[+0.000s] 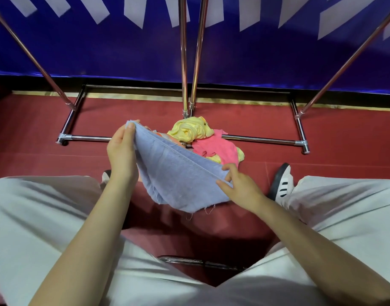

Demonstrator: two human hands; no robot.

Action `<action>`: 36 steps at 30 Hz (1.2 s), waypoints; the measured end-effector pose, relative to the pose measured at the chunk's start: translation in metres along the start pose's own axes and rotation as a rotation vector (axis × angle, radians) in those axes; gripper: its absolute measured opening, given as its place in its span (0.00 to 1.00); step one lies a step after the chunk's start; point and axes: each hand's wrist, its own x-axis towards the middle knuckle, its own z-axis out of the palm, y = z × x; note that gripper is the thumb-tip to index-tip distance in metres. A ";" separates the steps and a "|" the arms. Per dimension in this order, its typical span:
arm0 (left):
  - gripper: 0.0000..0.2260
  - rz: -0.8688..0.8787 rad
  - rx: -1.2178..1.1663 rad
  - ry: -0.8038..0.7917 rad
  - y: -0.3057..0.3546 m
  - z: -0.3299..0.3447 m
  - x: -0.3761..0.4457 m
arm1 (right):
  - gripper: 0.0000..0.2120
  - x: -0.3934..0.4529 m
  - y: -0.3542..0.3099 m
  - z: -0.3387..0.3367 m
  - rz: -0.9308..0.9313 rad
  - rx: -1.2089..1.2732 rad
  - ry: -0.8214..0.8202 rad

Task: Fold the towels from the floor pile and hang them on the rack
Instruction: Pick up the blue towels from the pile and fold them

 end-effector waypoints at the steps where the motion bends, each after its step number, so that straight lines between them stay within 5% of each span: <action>1: 0.09 0.001 0.016 -0.021 -0.002 0.002 0.001 | 0.21 0.001 0.002 -0.002 0.022 -0.001 0.002; 7: 0.09 -0.042 -0.033 -0.039 -0.011 0.005 0.008 | 0.29 0.009 0.011 -0.013 0.121 0.025 0.119; 16: 0.08 0.006 0.065 -0.080 -0.014 0.010 0.006 | 0.08 0.011 0.025 -0.019 0.238 0.075 0.174; 23: 0.08 0.020 0.032 -0.060 -0.013 0.006 0.006 | 0.08 0.010 0.026 -0.022 0.112 0.053 0.289; 29: 0.09 0.007 0.042 -0.040 -0.015 0.006 0.006 | 0.09 0.012 0.037 -0.021 0.198 0.010 0.261; 34: 0.09 -0.087 0.007 0.056 -0.022 0.005 0.015 | 0.05 0.015 0.023 -0.041 0.306 0.816 0.299; 36: 0.08 -0.157 -0.004 0.114 -0.034 0.002 0.024 | 0.05 0.016 0.015 -0.054 0.266 0.952 0.353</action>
